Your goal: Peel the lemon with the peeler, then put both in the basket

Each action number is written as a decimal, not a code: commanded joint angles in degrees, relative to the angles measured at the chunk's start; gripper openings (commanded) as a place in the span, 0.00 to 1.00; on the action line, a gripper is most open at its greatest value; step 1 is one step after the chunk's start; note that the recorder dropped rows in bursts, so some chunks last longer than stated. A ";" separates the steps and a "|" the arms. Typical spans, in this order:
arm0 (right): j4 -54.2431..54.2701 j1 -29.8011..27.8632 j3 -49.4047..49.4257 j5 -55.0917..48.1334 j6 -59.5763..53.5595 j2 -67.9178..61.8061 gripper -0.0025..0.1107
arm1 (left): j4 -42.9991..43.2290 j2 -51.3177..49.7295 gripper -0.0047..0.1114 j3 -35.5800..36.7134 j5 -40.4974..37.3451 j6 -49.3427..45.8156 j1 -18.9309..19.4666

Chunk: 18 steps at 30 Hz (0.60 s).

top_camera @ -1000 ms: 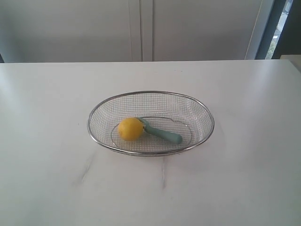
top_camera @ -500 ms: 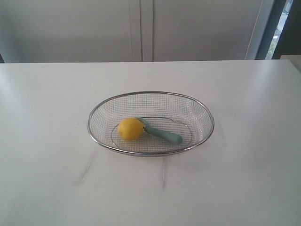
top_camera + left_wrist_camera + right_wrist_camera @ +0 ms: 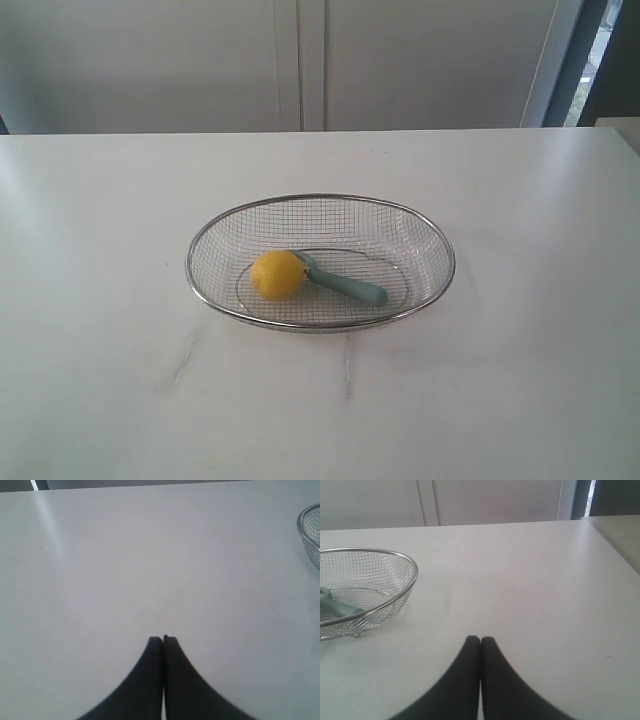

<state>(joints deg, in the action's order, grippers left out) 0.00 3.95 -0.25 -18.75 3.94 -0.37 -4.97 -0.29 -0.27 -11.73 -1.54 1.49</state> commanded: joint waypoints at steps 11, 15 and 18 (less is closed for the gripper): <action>0.00 0.02 0.25 0.81 -0.47 0.37 0.02 | -0.49 0.29 0.04 0.27 0.13 -0.03 -3.94; 0.00 0.02 0.25 0.81 -0.47 0.37 0.02 | -0.49 0.29 0.04 0.27 0.13 -0.03 -3.94; 0.00 0.02 0.25 0.81 -0.47 0.37 0.02 | -0.49 0.29 0.04 0.27 0.13 -0.03 -3.94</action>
<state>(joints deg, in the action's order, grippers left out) 0.00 3.95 -0.25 -18.75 3.94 -0.37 -4.97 -0.29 -0.27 -11.73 -1.54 -2.02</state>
